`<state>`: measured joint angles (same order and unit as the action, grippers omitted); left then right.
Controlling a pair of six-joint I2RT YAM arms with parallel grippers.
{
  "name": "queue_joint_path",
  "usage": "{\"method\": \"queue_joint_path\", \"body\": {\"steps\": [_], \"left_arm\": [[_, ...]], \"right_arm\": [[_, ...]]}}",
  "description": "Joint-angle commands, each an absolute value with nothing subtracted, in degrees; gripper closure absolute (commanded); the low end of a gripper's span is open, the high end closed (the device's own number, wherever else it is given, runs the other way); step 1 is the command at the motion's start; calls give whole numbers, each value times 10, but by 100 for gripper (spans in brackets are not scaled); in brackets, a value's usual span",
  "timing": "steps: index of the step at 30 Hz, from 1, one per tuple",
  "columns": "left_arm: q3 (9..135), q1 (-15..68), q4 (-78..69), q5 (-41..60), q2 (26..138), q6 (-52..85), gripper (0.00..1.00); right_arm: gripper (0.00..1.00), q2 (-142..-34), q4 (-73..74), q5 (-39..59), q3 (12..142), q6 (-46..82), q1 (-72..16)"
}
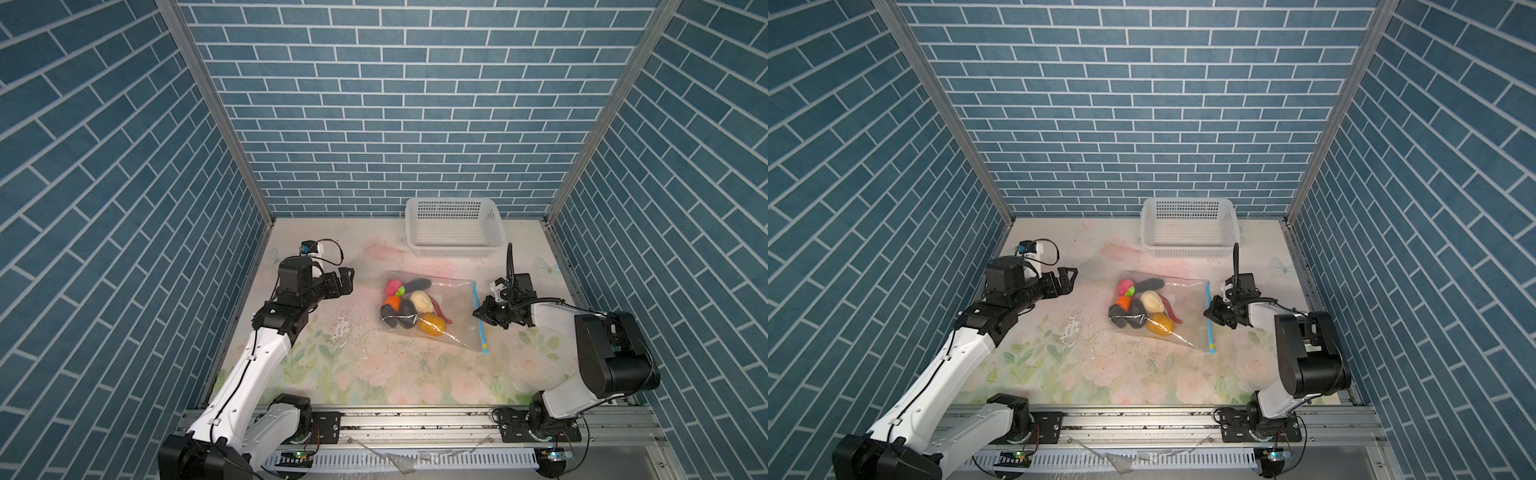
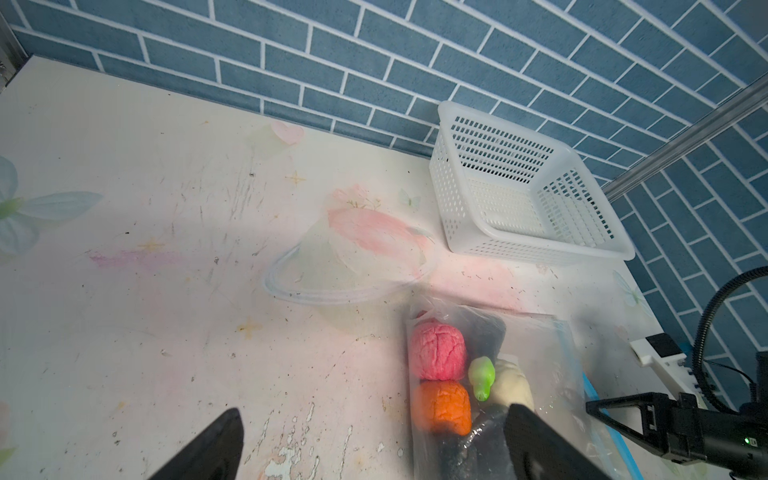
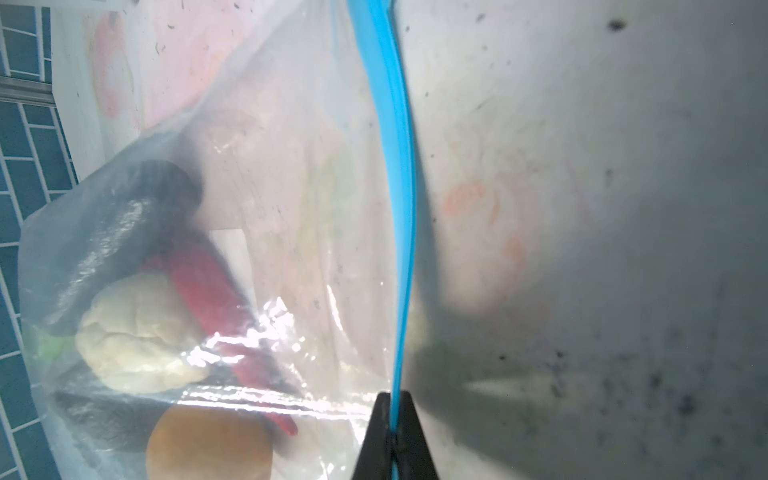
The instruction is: Place the food in the zip-top bag and seal the zipper
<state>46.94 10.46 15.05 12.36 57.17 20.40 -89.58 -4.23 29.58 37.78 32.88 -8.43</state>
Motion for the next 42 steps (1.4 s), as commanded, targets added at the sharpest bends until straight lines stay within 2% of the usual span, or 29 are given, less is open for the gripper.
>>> {"method": "queue_joint_path", "body": {"steps": [1,10,17,20,33,40,42], "left_arm": [[461,102,132,130,568,196,1],[454,102,131,112,567,205,1],[454,102,130,112,567,206,1],[452,102,128,112,566,206,1],[452,102,130,107,572,203,1],[450,102,132,63,606,220,1],[440,103,116,30,618,189,1]], "right_arm": [[98,-890,-48,275,396,300,-73],[96,-864,-14,248,360,344,-64],[85,-843,-30,225,358,336,-59],[83,-837,-39,217,359,330,-54],[83,-808,-71,181,355,308,-42],[85,-706,-79,101,363,239,-43],[85,-672,-52,72,351,201,-42]]}}
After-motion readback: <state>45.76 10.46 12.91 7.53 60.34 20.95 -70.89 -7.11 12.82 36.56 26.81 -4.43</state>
